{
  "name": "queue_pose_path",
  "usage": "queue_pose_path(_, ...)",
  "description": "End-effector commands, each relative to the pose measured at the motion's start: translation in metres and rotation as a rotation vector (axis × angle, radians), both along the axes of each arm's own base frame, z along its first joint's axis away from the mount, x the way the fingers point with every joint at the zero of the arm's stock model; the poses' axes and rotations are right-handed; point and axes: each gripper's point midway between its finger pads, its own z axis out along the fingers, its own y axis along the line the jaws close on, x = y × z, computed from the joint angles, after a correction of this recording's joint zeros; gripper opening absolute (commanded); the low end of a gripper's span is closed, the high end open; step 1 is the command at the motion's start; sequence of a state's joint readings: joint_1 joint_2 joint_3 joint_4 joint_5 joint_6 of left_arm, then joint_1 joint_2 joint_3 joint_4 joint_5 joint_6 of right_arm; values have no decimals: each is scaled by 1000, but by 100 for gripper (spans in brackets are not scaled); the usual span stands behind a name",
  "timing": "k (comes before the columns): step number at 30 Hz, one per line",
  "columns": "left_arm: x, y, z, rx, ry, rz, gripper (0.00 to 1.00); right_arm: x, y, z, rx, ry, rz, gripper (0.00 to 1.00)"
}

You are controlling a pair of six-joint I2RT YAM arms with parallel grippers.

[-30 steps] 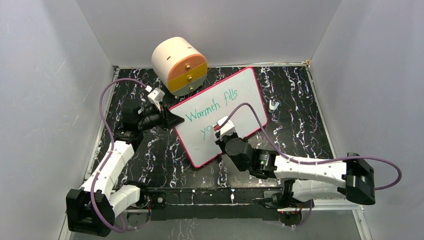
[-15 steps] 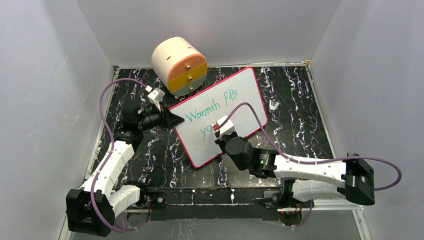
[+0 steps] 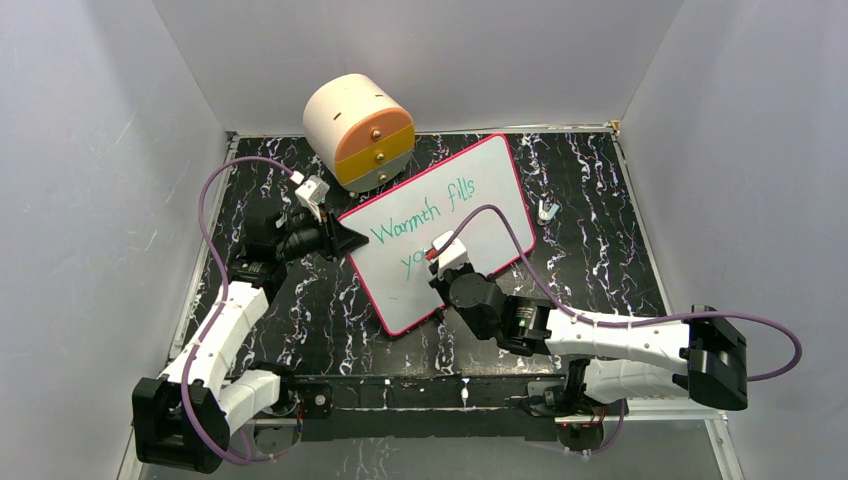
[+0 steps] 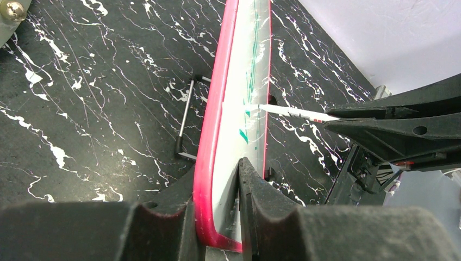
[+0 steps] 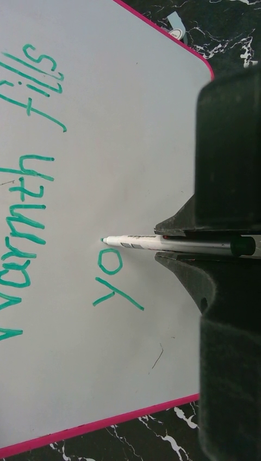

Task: Write a sentence on the whiteboard

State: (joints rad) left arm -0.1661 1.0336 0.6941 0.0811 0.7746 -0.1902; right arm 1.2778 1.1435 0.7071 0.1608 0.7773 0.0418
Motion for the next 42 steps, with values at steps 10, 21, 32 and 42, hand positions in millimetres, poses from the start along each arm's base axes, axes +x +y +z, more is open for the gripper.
queue_pose_path(10,-13,19,-73,197,135,32,0,-6,-8,-6,-4,73,-5,0)
queue_pose_path(21,-13,19,-73,197,134,32,0,10,-18,6,36,0,-93,0)
queue_pose_path(32,-13,19,-73,197,134,31,0,14,-10,21,84,-37,-70,0)
queue_pose_path(42,-13,19,-73,197,133,32,0,12,-12,13,61,-3,-62,0)
